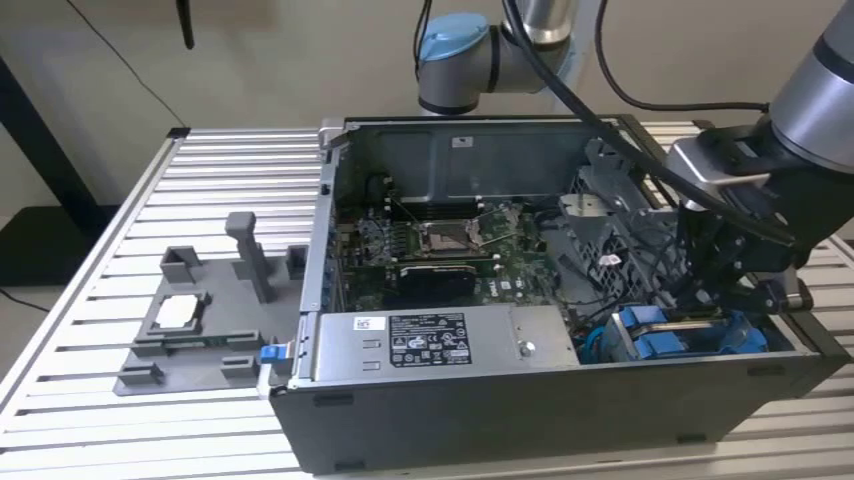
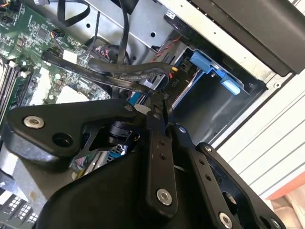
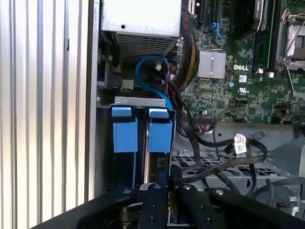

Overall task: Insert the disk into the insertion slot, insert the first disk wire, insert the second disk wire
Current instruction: 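Insert the second disk wire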

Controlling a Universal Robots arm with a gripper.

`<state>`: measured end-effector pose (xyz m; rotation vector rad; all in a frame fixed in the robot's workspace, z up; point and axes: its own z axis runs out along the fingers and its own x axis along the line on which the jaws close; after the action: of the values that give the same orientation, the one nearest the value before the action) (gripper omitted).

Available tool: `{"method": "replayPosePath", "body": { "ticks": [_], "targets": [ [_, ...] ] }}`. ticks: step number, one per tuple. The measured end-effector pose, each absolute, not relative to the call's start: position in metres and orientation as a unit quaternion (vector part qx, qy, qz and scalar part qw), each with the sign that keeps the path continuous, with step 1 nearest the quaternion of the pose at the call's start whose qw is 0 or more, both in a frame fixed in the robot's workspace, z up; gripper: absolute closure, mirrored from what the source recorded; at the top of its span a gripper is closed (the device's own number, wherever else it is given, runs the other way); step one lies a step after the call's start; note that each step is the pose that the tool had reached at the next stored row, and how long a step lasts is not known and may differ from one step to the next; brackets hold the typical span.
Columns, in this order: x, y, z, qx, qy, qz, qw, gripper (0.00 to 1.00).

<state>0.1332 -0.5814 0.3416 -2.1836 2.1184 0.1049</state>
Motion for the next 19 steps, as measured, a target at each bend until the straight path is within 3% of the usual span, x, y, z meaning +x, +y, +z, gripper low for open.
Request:
{"method": "replayPosePath", "body": {
  "ticks": [12,16,17,19],
  "targets": [
    [0.133,-0.582,0.331,-0.685,0.726,0.031,0.050,0.84],
    [0.133,-0.582,0.333,-0.683,0.728,0.031,0.049,0.78],
    [0.133,-0.582,0.335,-0.683,0.728,0.032,0.049,0.71],
    [0.133,-0.582,0.339,-0.683,0.728,0.032,0.049,0.71]
  ]
}}
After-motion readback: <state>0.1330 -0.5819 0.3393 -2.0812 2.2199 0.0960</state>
